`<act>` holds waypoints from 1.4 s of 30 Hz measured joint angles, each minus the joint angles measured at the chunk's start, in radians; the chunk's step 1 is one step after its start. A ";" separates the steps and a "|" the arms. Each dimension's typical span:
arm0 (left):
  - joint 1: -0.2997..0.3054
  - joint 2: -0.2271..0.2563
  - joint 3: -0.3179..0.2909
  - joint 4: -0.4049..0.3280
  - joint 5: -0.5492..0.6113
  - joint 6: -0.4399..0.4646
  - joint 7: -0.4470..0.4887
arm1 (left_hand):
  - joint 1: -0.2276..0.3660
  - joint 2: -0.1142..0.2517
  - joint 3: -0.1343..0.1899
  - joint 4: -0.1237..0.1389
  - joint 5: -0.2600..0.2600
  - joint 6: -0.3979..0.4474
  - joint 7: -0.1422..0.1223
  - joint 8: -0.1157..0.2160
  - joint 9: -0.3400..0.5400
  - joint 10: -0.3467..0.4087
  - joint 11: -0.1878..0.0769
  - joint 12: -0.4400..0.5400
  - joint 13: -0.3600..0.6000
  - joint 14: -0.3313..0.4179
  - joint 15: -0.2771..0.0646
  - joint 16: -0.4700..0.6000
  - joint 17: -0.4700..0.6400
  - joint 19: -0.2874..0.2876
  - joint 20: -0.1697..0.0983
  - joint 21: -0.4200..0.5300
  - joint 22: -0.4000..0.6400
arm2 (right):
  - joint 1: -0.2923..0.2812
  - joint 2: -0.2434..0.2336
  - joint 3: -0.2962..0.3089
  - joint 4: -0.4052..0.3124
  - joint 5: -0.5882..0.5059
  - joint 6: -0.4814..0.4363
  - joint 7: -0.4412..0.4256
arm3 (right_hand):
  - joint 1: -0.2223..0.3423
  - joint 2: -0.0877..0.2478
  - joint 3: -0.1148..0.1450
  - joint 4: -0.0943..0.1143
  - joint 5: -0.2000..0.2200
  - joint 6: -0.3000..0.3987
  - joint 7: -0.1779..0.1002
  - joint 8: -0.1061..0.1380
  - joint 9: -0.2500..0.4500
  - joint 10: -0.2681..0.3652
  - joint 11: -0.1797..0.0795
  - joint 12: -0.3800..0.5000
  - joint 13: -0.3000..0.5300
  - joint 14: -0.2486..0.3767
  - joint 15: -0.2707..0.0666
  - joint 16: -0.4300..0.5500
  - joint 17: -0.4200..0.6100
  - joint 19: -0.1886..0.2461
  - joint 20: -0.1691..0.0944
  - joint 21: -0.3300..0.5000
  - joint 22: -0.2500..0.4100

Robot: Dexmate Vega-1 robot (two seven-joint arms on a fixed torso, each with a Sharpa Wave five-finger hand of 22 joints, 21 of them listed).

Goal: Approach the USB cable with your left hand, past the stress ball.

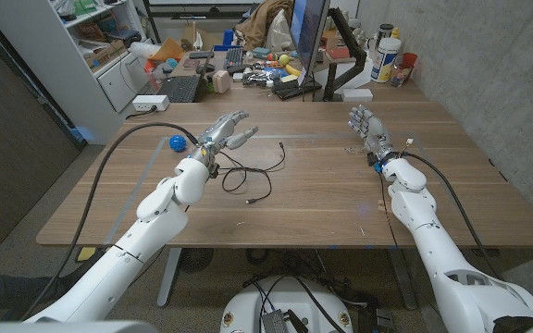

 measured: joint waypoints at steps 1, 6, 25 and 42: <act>0.000 0.000 0.000 0.000 0.000 0.001 0.000 | 0.000 0.000 0.000 0.000 0.000 0.000 0.000 0.000 0.000 0.000 0.000 0.000 0.000 0.000 0.000 0.000 0.000 0.000 0.000 0.000 0.000 | 0.001 0.000 0.000 0.001 0.000 0.000 0.000 | 0.000 0.000 0.000 0.000 0.000 0.000 0.000 0.000 0.000 0.000 0.000 0.000 0.000 0.000 0.000 0.000 0.000 0.000 0.000 0.000 0.000; -0.003 0.000 0.004 0.007 0.001 0.008 -0.001 | 0.000 0.000 0.000 0.000 0.000 0.005 -0.005 0.000 0.000 0.000 0.000 0.000 0.000 0.000 0.000 0.000 0.000 0.000 0.000 0.000 0.000 | 0.004 0.000 0.000 0.006 -0.001 0.003 0.000 | 0.000 0.000 0.000 0.000 0.000 0.000 0.000 0.000 0.000 0.000 0.000 0.000 0.000 0.000 0.000 0.000 0.000 0.000 0.000 0.000 0.000; -0.011 -0.005 0.029 0.027 0.008 0.039 -0.007 | 0.000 0.000 0.000 0.000 -0.004 0.014 -0.004 0.000 0.000 0.000 0.000 0.000 0.000 0.000 0.000 0.000 0.000 0.000 0.000 0.000 0.000 | 0.014 0.002 0.003 0.025 -0.003 0.012 0.001 | 0.000 0.000 0.000 0.000 0.000 0.000 0.000 0.000 0.000 0.002 -0.002 0.000 0.000 0.000 0.000 0.000 0.000 0.004 0.004 -0.008 0.000; -0.024 -0.007 0.057 0.046 0.020 0.060 -0.014 | 0.005 0.005 0.000 0.000 -0.004 0.018 -0.007 0.000 0.000 0.000 0.000 0.000 0.000 0.000 0.000 0.000 0.000 0.000 0.000 0.000 0.000 | 0.026 0.001 0.006 0.039 -0.002 0.020 0.012 | 0.000 0.000 0.000 0.000 0.000 0.000 0.000 0.000 0.000 0.002 -0.002 0.000 0.000 0.000 0.000 0.000 0.000 0.003 0.004 -0.015 0.000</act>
